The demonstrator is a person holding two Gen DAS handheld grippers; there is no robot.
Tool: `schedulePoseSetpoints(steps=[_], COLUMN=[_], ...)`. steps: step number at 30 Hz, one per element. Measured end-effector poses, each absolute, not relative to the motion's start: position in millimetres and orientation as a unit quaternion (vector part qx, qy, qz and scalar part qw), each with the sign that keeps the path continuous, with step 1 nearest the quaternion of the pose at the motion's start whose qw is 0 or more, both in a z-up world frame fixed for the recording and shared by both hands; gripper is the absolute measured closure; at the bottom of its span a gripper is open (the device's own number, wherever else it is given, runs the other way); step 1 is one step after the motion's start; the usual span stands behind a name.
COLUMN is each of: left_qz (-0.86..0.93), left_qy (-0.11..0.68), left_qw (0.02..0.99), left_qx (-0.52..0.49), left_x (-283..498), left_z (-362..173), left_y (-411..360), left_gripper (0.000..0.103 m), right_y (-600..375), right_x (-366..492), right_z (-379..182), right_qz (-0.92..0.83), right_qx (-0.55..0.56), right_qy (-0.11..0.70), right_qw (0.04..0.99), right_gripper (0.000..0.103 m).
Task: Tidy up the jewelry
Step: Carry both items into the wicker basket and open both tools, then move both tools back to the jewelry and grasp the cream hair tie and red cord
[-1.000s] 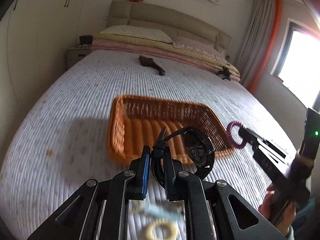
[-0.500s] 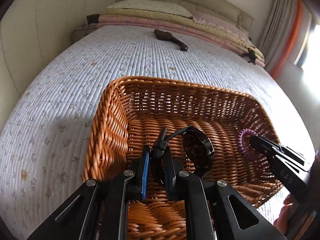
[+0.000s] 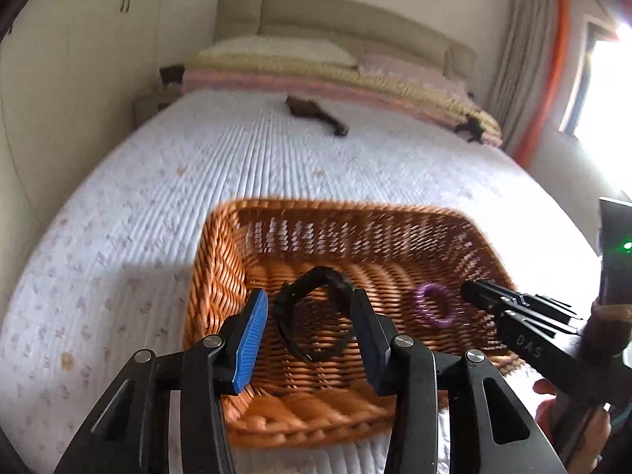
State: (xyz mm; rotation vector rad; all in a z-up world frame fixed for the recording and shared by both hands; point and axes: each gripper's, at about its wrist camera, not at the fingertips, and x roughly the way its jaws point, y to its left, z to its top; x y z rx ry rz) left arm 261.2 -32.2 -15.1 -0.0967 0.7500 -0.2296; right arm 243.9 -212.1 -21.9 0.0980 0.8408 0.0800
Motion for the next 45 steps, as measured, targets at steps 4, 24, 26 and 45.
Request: schedulePoseSetpoints(steps=[4, 24, 26, 45], left_qz=[-0.124, -0.166, -0.162, -0.154], left_qy=[0.326, 0.268, 0.279, 0.405], left_qw=[0.936, 0.946, 0.943, 0.898], left_qx=[-0.039, -0.073, -0.077, -0.075], left_x=[220, 38, 37, 83], left_z=[16, 9, -7, -91], left_y=[-27, 23, 26, 5], left_gripper=[0.058, 0.047, 0.047, 0.058], right_y=[-215, -222, -224, -208], right_x=[209, -10, -17, -15], right_z=[1, 8, -6, -80], right_qz=[0.049, 0.045, 0.042, 0.039], right_qx=[0.059, 0.064, 0.067, 0.041], right_qy=[0.379, 0.294, 0.308, 0.371], right_qw=[0.922, 0.952, 0.948, 0.927], right_gripper=[0.074, 0.064, 0.064, 0.064])
